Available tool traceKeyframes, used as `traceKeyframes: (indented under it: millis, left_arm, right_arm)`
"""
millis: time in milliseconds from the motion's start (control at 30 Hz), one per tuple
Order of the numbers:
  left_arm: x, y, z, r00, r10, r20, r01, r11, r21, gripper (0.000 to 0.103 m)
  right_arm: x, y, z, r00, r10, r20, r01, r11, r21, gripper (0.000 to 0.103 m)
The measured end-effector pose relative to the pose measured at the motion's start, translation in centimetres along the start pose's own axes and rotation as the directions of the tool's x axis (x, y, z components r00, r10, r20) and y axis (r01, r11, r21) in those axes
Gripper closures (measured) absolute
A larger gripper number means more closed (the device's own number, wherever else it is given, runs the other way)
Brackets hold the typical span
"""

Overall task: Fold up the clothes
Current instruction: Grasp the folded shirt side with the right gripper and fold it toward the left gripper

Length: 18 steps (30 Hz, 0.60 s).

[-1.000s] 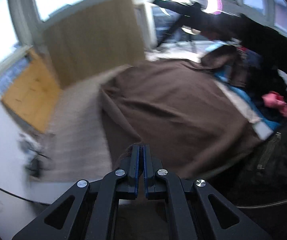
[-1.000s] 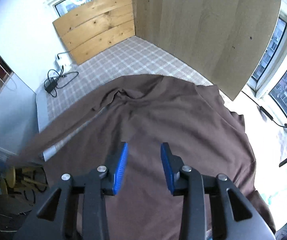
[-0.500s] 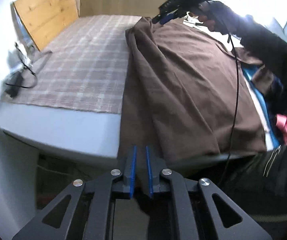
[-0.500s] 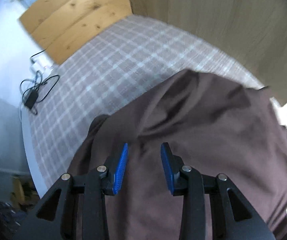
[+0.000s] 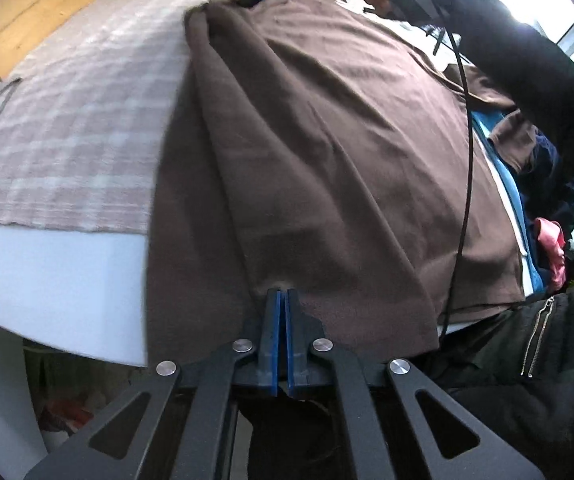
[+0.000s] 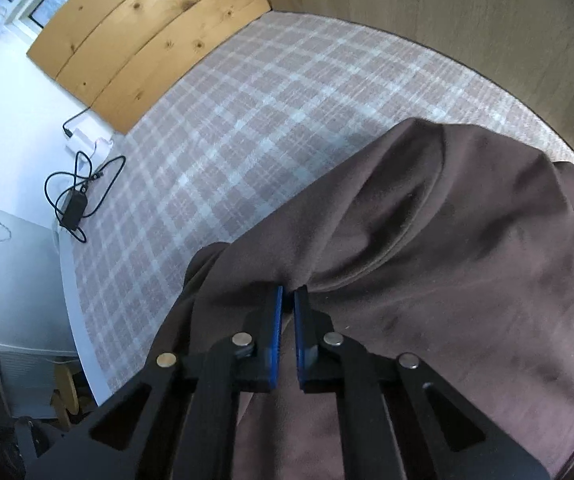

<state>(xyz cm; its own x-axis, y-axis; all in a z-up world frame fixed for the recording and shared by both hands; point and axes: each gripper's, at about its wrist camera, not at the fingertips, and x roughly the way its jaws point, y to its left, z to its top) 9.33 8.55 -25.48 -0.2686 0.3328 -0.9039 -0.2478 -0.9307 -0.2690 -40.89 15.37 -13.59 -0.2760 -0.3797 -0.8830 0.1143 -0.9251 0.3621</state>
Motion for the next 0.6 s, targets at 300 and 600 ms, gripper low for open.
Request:
traceKeyframes:
  millis: [300,600]
  left_arm:
    - [-3.3,2.6,1.4,0.998,0.06,0.002,-0.06,0.998,0.021,0.099]
    - [-1.9,7.5,16.5,0.985,0.092,0.146,-0.099,0.994,0.042,0.079]
  right_arm:
    - [0.4,0.8,0.9,0.998,-0.051,0.032,0.052,0.999,-0.018,0.073]
    - [-1.9,-0.1,-1.3,0.995,-0.02,0.098,0.017,0.999,0.034,0.096]
